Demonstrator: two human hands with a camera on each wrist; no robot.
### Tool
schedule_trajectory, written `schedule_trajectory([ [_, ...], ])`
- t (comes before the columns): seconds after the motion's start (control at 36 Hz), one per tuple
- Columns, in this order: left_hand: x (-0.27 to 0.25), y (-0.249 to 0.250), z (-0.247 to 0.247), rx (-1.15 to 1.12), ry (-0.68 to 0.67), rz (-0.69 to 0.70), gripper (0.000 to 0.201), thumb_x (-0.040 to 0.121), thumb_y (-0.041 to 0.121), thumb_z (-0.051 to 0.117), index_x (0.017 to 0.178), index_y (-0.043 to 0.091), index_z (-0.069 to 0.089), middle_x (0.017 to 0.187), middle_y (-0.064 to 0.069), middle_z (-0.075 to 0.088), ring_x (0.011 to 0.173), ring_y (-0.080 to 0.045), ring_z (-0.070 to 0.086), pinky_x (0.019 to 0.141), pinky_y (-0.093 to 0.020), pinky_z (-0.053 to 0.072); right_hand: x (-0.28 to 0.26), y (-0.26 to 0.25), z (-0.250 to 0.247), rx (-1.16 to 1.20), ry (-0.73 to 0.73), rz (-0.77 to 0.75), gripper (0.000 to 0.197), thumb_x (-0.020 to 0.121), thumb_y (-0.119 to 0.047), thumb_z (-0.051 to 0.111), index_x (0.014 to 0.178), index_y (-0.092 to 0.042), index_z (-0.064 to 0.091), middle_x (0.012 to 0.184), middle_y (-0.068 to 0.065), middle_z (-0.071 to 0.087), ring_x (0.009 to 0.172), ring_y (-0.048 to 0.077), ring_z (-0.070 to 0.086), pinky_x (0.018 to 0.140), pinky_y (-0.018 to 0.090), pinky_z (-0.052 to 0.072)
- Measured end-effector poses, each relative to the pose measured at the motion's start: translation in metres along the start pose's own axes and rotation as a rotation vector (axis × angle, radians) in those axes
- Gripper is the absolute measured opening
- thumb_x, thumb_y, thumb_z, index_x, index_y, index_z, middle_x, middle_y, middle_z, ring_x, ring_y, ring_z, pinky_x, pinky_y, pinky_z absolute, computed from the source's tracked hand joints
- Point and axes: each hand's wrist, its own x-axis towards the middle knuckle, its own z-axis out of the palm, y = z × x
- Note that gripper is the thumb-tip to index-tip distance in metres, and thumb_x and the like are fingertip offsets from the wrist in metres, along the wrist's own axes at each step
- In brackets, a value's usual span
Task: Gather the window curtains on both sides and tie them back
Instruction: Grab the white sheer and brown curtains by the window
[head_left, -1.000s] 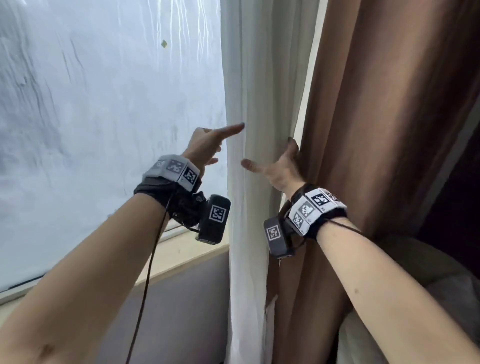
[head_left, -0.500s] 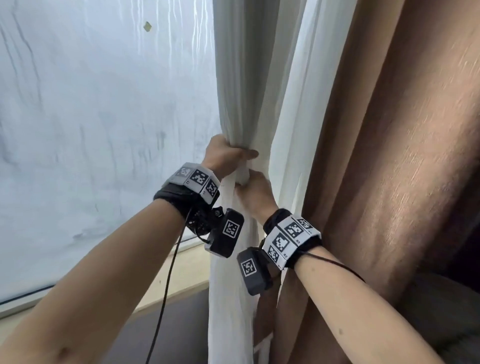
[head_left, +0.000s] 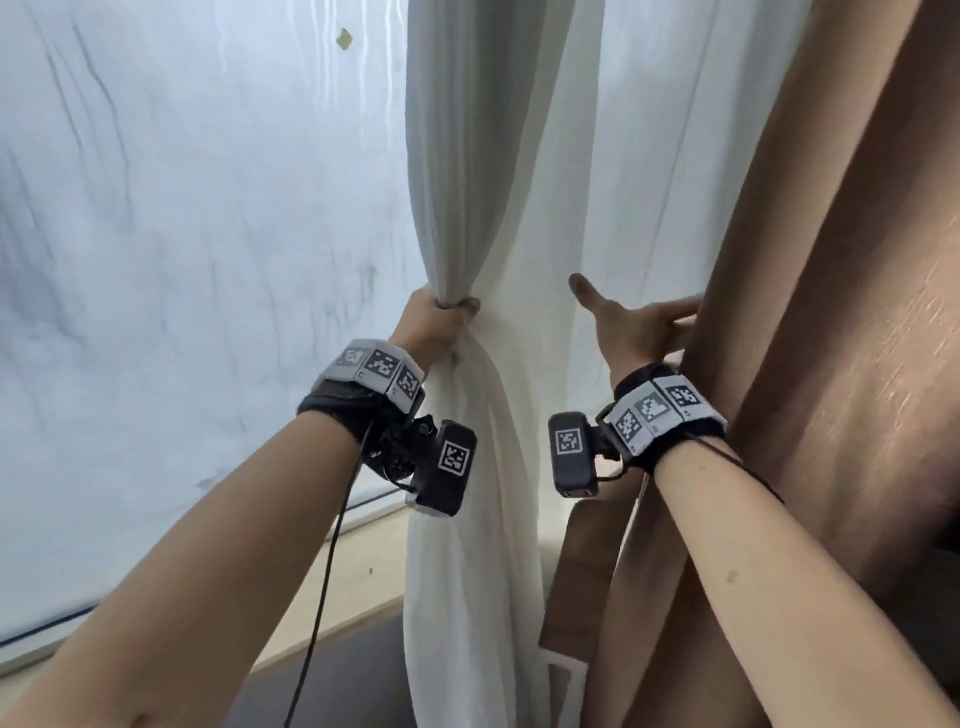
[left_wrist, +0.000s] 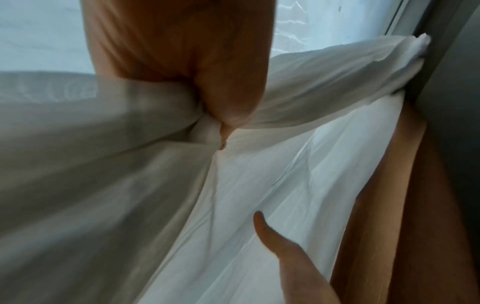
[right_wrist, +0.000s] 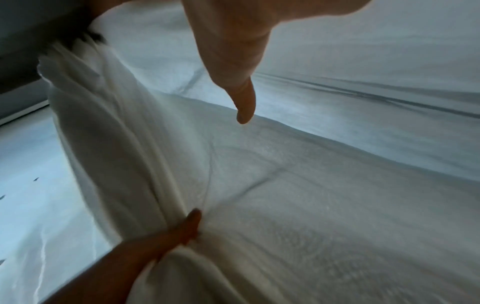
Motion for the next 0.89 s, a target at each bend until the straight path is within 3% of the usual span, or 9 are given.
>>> schedule_trajectory([
  [0.14, -0.004, -0.012, 0.000, -0.063, -0.139, -0.061, 0.012, 0.086, 0.015, 0.070, 0.087, 0.004, 0.066, 0.081, -0.011, 0.065, 0.075, -0.025, 0.063, 0.071, -0.032, 0.053, -0.010, 0.004, 0.025, 0.266, -0.541, 0.066, 0.150, 0.047, -0.059, 0.088, 0.147, -0.037, -0.022, 0.160, 0.007, 0.013, 0.144, 0.024, 0.024, 0.118, 0.050, 0.018],
  [0.22, -0.008, -0.029, 0.004, -0.023, -0.222, -0.090, 0.031, 0.071, 0.017, 0.084, 0.096, 0.006, 0.070, 0.088, -0.008, 0.071, 0.082, -0.024, 0.068, 0.070, -0.030, 0.057, -0.020, 0.007, 0.043, 0.210, -0.658, -0.004, 0.137, 0.046, -0.056, 0.092, 0.150, -0.030, 0.007, 0.146, 0.003, 0.046, 0.130, 0.022, 0.048, 0.109, 0.048, 0.038],
  [0.28, -0.013, -0.043, 0.007, 0.015, -0.274, -0.031, 0.035, 0.062, 0.011, 0.089, 0.093, 0.009, 0.072, 0.088, -0.006, 0.073, 0.084, -0.022, 0.070, 0.073, -0.032, 0.059, -0.032, 0.002, 0.046, 0.206, -0.692, -0.064, 0.103, 0.054, -0.042, 0.092, 0.139, -0.014, 0.041, 0.124, 0.003, 0.065, 0.113, 0.021, 0.062, 0.099, 0.043, 0.049],
  [0.36, -0.017, -0.061, 0.011, -0.025, -0.388, 0.043, 0.049, 0.055, 0.007, 0.092, 0.098, 0.007, 0.070, 0.096, -0.010, 0.073, 0.093, -0.021, 0.071, 0.081, -0.037, 0.058, -0.049, 0.004, 0.050, 0.159, -0.677, -0.081, 0.049, 0.070, -0.027, 0.084, 0.111, -0.008, 0.066, 0.101, 0.005, 0.073, 0.096, 0.024, 0.068, 0.090, 0.037, 0.055],
  [0.44, -0.016, -0.061, 0.014, -0.019, -0.436, 0.070, 0.047, 0.058, 0.007, 0.090, 0.098, 0.005, 0.067, 0.093, -0.005, 0.071, 0.093, -0.015, 0.069, 0.079, -0.027, 0.055, -0.061, 0.008, 0.059, 0.068, -0.644, -0.066, 0.061, 0.066, -0.043, 0.077, 0.111, -0.004, 0.066, 0.100, 0.007, 0.072, 0.094, 0.025, 0.069, 0.092, 0.041, 0.054],
  [0.53, -0.012, -0.060, 0.016, -0.042, -0.457, 0.049, 0.030, 0.064, -0.001, 0.083, 0.089, 0.006, 0.067, 0.087, -0.007, 0.070, 0.089, -0.020, 0.069, 0.078, -0.032, 0.057, -0.061, 0.009, 0.060, 0.056, -0.672, -0.058, 0.068, 0.061, -0.051, 0.074, 0.110, -0.005, 0.067, 0.099, 0.007, 0.073, 0.094, 0.023, 0.069, 0.090, 0.039, 0.055],
  [0.61, -0.008, -0.065, 0.015, -0.062, -0.306, -0.020, 0.019, 0.073, -0.007, 0.075, 0.082, 0.008, 0.068, 0.080, -0.006, 0.070, 0.076, -0.019, 0.070, 0.069, -0.032, 0.058, -0.056, 0.010, 0.059, -0.019, -0.635, -0.112, 0.049, 0.080, -0.040, 0.072, 0.116, -0.007, 0.064, 0.107, 0.007, 0.070, 0.100, 0.024, 0.066, 0.093, 0.038, 0.052],
  [0.72, 0.007, -0.078, 0.008, -0.074, -0.096, -0.074, 0.018, 0.080, -0.008, 0.067, 0.096, -0.002, 0.067, 0.076, -0.005, 0.064, 0.070, -0.017, 0.062, 0.070, -0.032, 0.050, -0.048, 0.025, 0.058, -0.137, -0.472, -0.211, 0.025, 0.081, -0.037, 0.072, 0.097, -0.021, 0.062, 0.115, 0.009, 0.064, 0.105, 0.023, 0.061, 0.096, 0.039, 0.049],
  [0.89, 0.017, -0.083, -0.010, -0.017, -0.066, -0.099, 0.022, 0.084, 0.000, 0.067, 0.106, 0.003, 0.064, 0.097, -0.010, 0.065, 0.095, -0.027, 0.062, 0.087, -0.036, 0.050, -0.013, 0.047, 0.038, -0.080, 0.053, 0.040, 0.103, 0.067, -0.049, 0.081, 0.142, -0.009, 0.023, 0.148, 0.017, 0.022, 0.139, 0.032, 0.021, 0.114, 0.047, 0.026],
])
